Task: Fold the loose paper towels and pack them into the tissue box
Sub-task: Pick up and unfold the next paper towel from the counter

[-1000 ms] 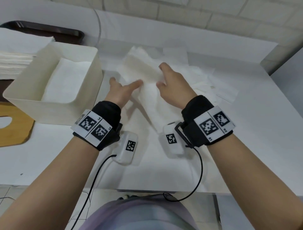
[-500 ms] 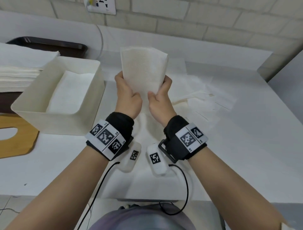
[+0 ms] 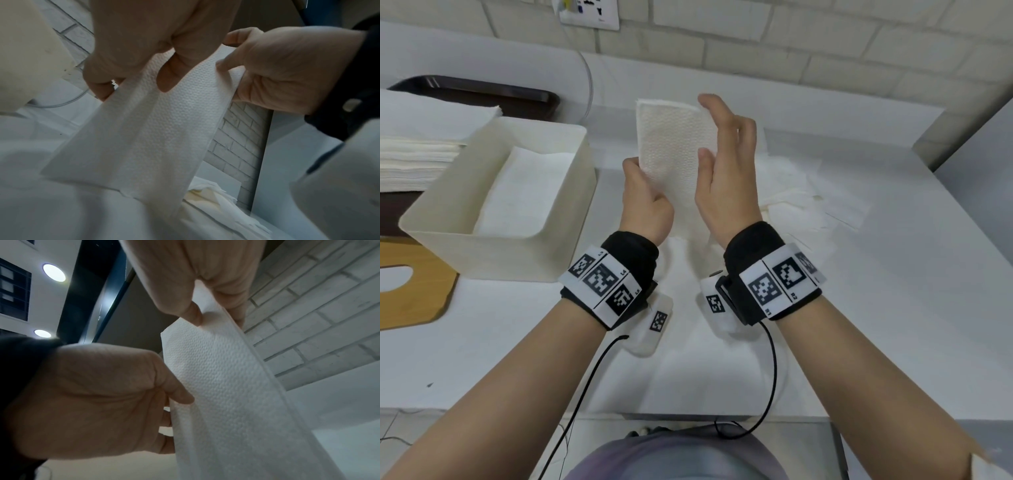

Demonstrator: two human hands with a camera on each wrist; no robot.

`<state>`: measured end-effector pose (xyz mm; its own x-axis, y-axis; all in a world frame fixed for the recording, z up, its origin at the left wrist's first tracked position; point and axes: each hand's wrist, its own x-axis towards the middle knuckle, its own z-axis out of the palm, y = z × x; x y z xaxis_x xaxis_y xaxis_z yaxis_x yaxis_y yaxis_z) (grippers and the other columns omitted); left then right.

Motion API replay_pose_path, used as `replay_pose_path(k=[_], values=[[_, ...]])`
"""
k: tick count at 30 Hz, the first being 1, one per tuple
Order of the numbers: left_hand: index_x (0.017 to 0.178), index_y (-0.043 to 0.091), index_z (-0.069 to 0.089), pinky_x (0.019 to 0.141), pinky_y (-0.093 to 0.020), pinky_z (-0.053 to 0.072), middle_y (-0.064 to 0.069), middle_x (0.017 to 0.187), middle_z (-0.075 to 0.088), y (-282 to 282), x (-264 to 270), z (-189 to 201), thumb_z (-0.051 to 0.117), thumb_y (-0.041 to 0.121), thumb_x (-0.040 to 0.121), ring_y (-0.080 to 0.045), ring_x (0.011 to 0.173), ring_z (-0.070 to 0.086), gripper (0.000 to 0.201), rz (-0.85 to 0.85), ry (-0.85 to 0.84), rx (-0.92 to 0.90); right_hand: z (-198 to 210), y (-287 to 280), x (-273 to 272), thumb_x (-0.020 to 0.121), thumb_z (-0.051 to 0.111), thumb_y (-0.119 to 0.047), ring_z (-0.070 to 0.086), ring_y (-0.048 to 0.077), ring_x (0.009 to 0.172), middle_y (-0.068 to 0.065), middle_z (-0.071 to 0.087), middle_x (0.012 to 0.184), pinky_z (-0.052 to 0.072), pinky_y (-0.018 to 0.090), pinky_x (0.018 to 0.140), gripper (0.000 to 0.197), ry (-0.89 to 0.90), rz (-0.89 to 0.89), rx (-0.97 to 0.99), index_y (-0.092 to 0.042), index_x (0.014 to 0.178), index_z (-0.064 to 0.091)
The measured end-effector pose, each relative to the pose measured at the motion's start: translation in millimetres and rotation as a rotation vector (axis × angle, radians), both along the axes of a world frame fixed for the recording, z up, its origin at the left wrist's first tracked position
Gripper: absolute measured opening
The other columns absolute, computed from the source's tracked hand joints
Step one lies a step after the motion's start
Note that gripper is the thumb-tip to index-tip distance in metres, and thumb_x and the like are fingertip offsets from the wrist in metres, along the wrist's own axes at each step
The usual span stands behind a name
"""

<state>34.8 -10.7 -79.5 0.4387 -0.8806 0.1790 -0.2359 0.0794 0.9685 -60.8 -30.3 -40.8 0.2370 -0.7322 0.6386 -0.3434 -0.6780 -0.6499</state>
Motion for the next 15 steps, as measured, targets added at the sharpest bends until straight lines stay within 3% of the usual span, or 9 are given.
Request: replay_pose_path(k=[2,3,5,7,11,13,15], values=[[0.115,0.007,0.030,0.063,0.000,0.040,0.010,0.091,0.043,1,0,3,0.033,-0.016,0.084,-0.006,0.086,0.047,0.038,-0.018,0.039,0.003,-5,-3,0,0.083,0.045,0.012,0.034,-0.015,0.103,-0.004,0.032,0.121,0.025,-0.008,0.087,0.060,-0.070,0.007,0.007,-0.002,0.139,0.027],[0.113,0.009,0.030,0.061,0.002,0.039,0.011,0.090,0.043,1,0,4,0.033,-0.015,0.086,-0.001,0.083,0.047,0.037,-0.024,0.069,0.010,-8,-5,-1,0.082,0.049,0.012,0.035,-0.008,0.107,-0.011,0.029,0.119,0.027,-0.004,0.091,0.065,-0.123,0.011,0.071,-0.002,0.140,0.021],[0.108,0.012,0.030,0.057,0.002,0.038,0.012,0.087,0.045,1,1,6,0.032,-0.012,0.088,0.003,0.078,0.046,0.032,-0.019,0.121,0.027,-15,-7,-3,0.083,0.052,0.008,0.042,0.009,0.108,-0.007,0.034,0.117,0.039,0.009,0.092,0.064,-0.196,0.024,0.303,-0.007,0.137,0.021],[0.107,0.012,0.030,0.053,0.002,0.037,0.010,0.086,0.044,0,2,7,0.032,-0.011,0.088,0.003,0.076,0.044,0.030,-0.019,0.143,0.025,-22,-7,-3,0.088,0.049,0.002,0.047,0.014,0.100,0.002,0.044,0.110,0.042,0.020,0.080,0.043,-0.153,0.022,0.519,-0.005,0.126,0.032],[0.108,0.014,0.027,0.058,0.001,0.038,0.010,0.090,0.042,1,-2,14,0.032,-0.015,0.085,0.002,0.079,0.044,0.037,-0.065,0.139,-0.030,-26,-7,-2,0.095,0.037,-0.002,0.049,0.010,0.086,-0.002,0.048,0.097,0.040,0.010,0.065,0.017,-0.143,0.031,0.542,-0.007,0.111,0.034],[0.108,0.014,0.028,0.062,0.000,0.040,0.008,0.093,0.043,1,-2,16,0.032,-0.017,0.083,0.001,0.083,0.046,0.040,-0.066,0.139,-0.081,-24,-7,0,0.095,0.036,0.001,0.046,0.001,0.083,-0.008,0.040,0.093,0.040,0.004,0.070,0.018,-0.209,0.086,0.516,-0.012,0.103,0.026],[0.106,0.013,0.027,0.064,-0.001,0.041,0.007,0.095,0.043,1,-1,16,0.032,-0.018,0.082,-0.001,0.085,0.046,0.040,-0.063,0.131,-0.095,-26,-7,2,0.093,0.036,0.004,0.045,0.003,0.089,-0.006,0.036,0.098,0.040,0.004,0.074,0.024,-0.252,0.119,0.540,-0.014,0.102,0.022]])
